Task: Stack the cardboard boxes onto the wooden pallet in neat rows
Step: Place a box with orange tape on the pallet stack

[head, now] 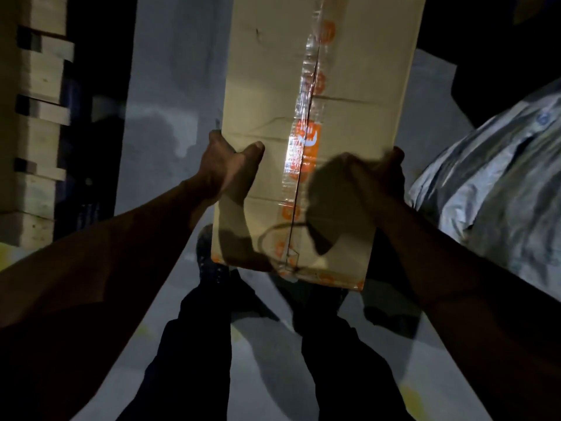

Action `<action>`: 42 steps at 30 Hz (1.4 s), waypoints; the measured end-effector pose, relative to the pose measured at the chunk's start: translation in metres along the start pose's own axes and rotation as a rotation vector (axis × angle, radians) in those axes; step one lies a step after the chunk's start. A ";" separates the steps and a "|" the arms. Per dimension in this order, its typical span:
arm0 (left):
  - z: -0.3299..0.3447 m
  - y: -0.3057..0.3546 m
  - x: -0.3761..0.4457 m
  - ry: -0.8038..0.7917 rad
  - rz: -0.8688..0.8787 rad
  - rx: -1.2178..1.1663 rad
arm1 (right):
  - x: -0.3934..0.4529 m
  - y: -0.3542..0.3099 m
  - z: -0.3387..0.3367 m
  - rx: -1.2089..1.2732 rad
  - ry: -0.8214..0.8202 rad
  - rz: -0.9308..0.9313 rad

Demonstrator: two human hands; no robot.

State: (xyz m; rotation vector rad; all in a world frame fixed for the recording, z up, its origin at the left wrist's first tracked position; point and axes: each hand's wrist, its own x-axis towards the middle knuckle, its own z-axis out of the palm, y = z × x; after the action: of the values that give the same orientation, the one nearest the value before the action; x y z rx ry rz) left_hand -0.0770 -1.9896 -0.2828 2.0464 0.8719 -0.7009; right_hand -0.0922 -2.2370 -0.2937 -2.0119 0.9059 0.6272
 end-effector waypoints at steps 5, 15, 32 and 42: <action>0.005 -0.014 0.014 -0.009 0.006 -0.070 | 0.005 -0.003 0.002 0.060 0.018 -0.027; -0.013 -0.007 0.008 -0.007 -0.001 -0.210 | -0.008 -0.004 -0.003 -0.023 0.068 -0.085; -0.257 0.130 -0.190 0.255 0.204 0.084 | -0.271 -0.206 -0.118 -0.068 0.272 -0.182; -0.420 0.146 -0.347 0.375 0.359 0.044 | -0.469 -0.299 -0.165 -0.071 0.389 -0.330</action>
State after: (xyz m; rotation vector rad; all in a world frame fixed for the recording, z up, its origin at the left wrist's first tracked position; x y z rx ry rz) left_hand -0.1029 -1.8258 0.2563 2.3338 0.6636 -0.1434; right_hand -0.1311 -2.0808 0.2640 -2.3263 0.7487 0.0854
